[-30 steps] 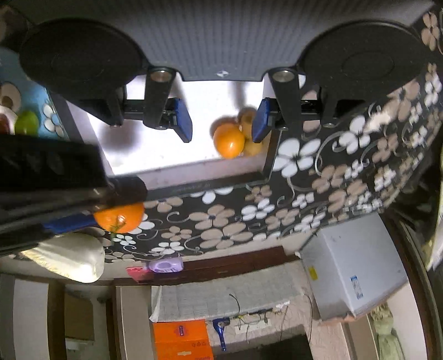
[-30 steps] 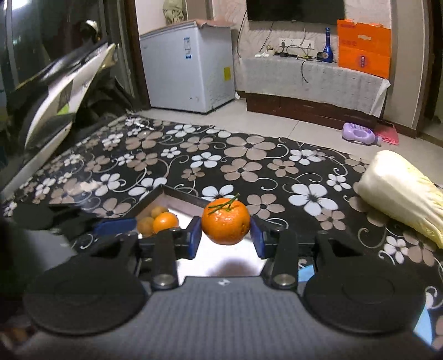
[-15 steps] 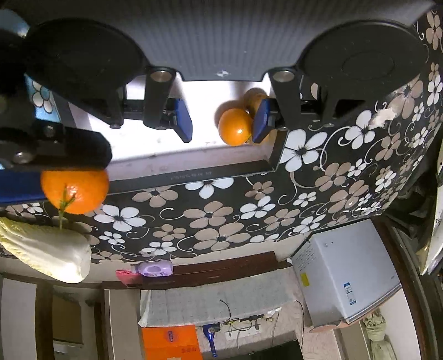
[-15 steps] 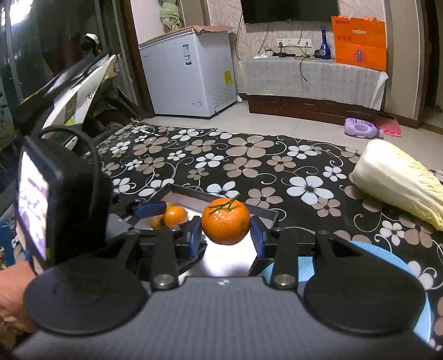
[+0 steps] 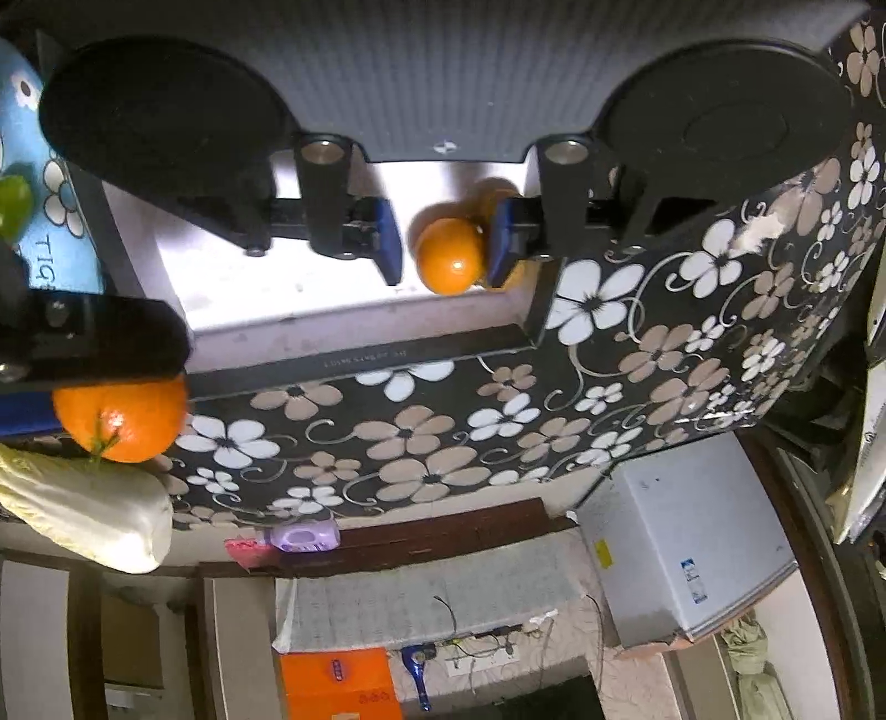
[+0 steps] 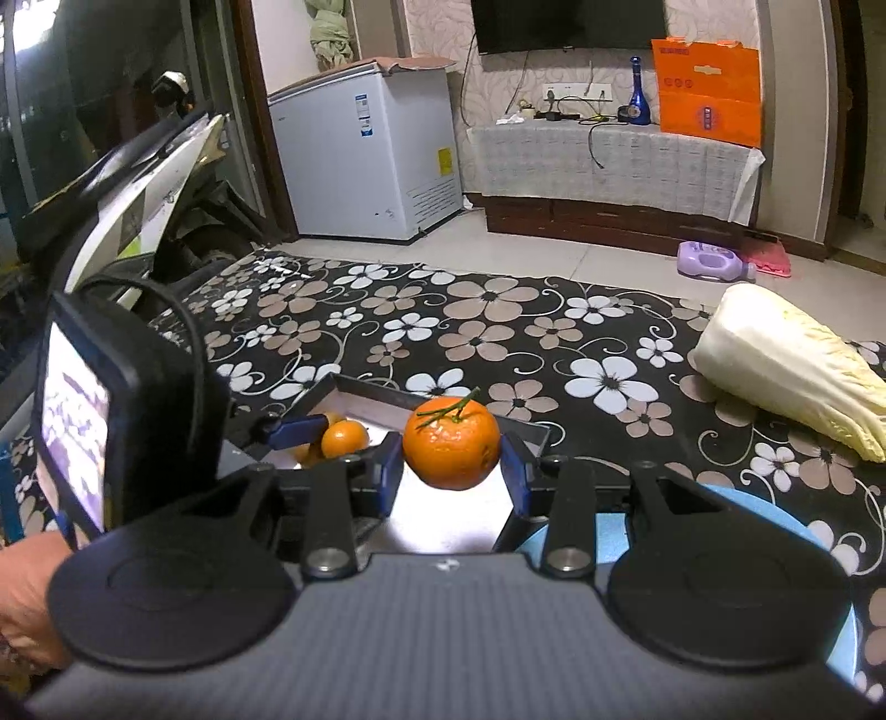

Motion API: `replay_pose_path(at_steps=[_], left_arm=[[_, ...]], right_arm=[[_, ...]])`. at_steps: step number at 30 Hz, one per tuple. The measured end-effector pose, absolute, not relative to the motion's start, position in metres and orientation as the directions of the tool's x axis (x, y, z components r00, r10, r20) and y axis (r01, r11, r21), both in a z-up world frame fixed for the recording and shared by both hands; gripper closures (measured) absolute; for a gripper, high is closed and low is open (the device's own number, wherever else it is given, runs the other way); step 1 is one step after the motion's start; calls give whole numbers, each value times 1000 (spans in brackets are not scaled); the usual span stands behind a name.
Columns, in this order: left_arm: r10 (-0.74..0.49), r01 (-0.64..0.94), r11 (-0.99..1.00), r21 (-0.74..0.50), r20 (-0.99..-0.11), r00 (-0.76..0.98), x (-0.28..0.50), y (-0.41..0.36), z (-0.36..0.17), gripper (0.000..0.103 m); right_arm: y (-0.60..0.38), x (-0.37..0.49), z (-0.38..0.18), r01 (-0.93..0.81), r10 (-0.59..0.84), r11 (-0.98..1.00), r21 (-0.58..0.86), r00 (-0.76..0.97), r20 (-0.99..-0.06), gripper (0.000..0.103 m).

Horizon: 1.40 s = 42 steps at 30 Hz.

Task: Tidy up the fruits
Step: 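Grasp the small orange tangerine in the tray with the left gripper, then carry both tangerines in both grippers over the blue plate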

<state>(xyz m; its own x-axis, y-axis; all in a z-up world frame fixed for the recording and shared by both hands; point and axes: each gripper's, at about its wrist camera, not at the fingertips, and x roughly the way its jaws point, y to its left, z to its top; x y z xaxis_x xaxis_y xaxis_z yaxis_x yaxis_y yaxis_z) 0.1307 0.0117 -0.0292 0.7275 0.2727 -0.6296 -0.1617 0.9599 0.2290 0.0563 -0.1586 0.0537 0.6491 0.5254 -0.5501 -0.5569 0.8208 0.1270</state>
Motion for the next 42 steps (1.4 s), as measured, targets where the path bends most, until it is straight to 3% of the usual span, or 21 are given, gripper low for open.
replay_pose_path(at_steps=[15,42], left_arm=[[147,-105,989,104,-650,745,114,15,-13,72],[119,-81,993,89,-638,760,91,-1,11,72]], right_arm=[[-167,44,66,-521,516,841,147,691,-506,62],[-203,-6,78,-475,503,860,185,730,-463,62]])
